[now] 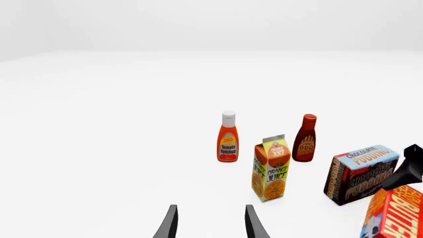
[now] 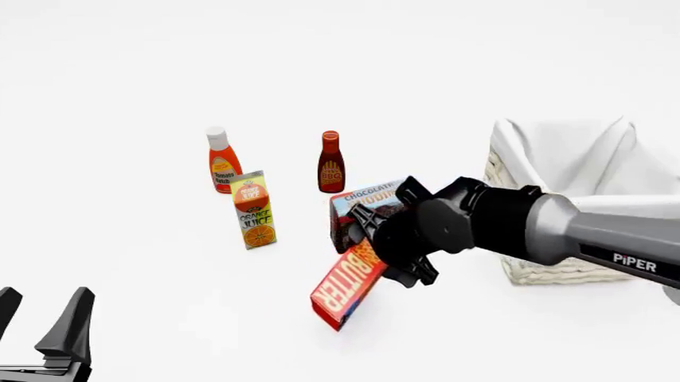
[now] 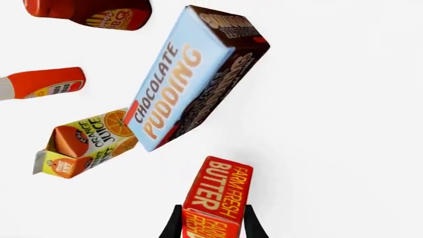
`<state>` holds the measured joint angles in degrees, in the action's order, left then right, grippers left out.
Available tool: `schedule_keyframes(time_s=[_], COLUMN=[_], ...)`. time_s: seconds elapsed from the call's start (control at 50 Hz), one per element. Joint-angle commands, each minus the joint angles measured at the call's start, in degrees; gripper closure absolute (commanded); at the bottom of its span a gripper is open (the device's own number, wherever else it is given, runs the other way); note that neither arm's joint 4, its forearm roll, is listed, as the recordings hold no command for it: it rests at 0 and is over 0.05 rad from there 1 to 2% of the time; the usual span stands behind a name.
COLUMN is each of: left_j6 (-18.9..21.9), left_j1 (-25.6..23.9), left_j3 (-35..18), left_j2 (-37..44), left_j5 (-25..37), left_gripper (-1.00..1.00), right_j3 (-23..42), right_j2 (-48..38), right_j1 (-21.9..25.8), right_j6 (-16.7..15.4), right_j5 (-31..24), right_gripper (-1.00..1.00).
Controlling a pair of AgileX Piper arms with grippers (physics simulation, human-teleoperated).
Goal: Pick the butter and place it in the basket.
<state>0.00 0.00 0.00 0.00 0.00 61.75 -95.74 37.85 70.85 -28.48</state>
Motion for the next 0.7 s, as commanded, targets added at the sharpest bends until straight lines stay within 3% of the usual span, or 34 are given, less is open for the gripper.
schedule_keyframes(time_s=[0.02, 0.7], left_j6=[0.0, 0.0], left_j1=[0.0, 0.0], left_j3=[0.0, 0.0], left_j2=[0.0, 0.0], left_j5=[0.0, 0.0], left_gripper=[-1.0, -1.0], right_j3=[-1.18, 0.18], right_j2=[5.5, 22.93], right_j1=[-0.94, -4.32], right_j6=[0.6, 0.68], right_j5=[-0.97, -9.9], right_gripper=[1.0, 1.0])
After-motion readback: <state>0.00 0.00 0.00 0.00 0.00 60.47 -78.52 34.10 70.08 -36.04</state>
